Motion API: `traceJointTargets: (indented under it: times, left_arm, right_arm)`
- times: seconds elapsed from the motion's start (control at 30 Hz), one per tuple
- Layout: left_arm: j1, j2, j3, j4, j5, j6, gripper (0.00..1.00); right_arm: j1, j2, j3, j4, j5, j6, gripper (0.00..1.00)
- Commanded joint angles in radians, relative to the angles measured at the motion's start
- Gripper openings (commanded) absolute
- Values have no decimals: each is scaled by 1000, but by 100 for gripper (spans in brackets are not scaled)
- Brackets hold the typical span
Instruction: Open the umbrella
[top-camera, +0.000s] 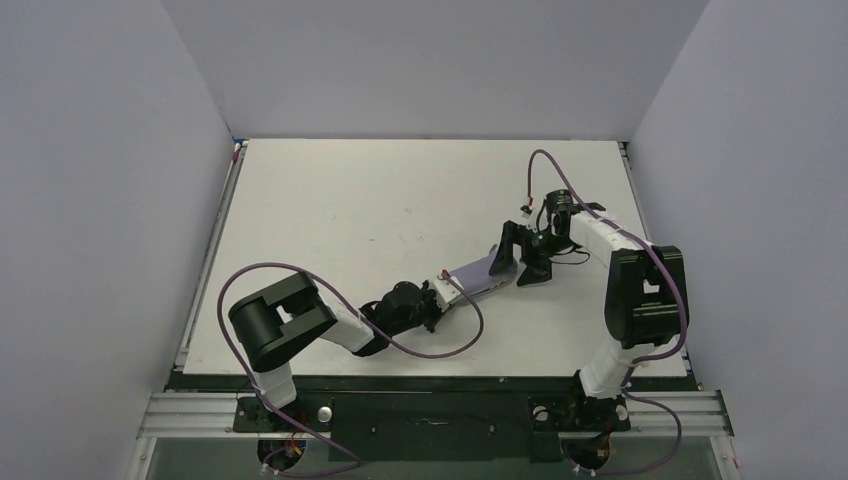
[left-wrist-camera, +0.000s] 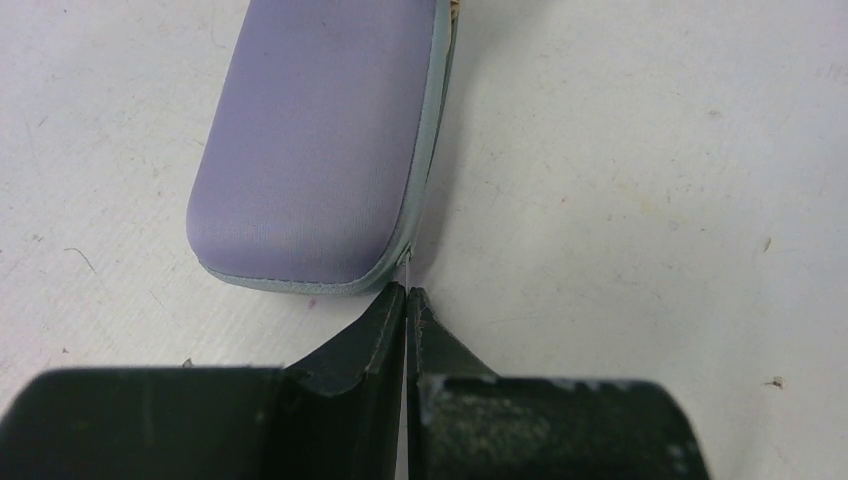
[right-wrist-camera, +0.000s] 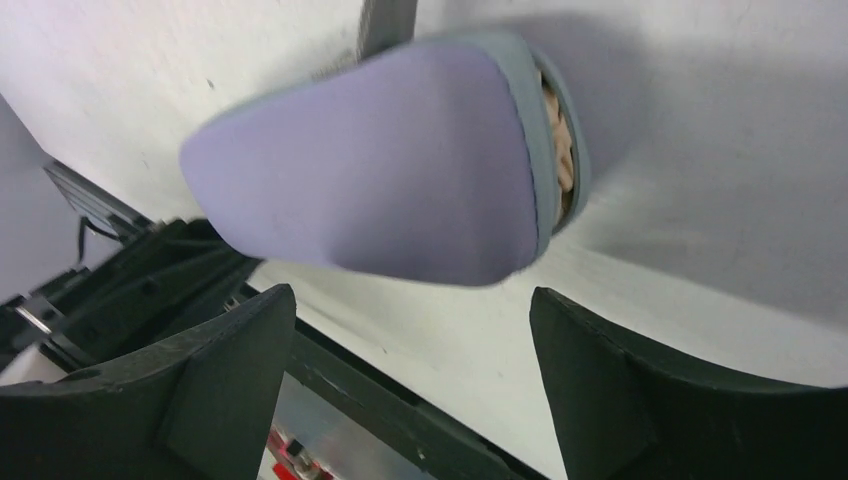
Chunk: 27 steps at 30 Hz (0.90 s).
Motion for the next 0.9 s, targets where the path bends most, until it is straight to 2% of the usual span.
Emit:
traceJointTargets:
  times: [0.0,0.23,0.33,0.4,0.57,0.67,0.73,0.87]
  left_arm:
    - [-7,12,36,29,-3,-7,0]
    - [-7,18,41,29,-4,-1,0]
    - [-7,19,41,25,-3,0,0]
    - [-7,16,36,24,-3,0,0]
    - [-5,-15,9,10,-33,-6,0]
    - [-5,-38,-9,-15,-49,-18,0]
    - [-6,-54,-23,-29,-63,-26,0]
    - [-2,-81,-50,-58,-81,-34,0]
  right_arm:
    - [23,12,-13,255,-17,201,83]
    - [77,87,-47,349,45,291,83]
    - [79,99,-66,367,64,302,77]
    - [71,109,-68,362,93,291,68]
    - [44,145,-60,333,165,263,32]
    - [37,153,-60,331,181,257,17]
    - [36,157,-58,329,185,250,2]
    - [31,158,-53,319,198,226,0]
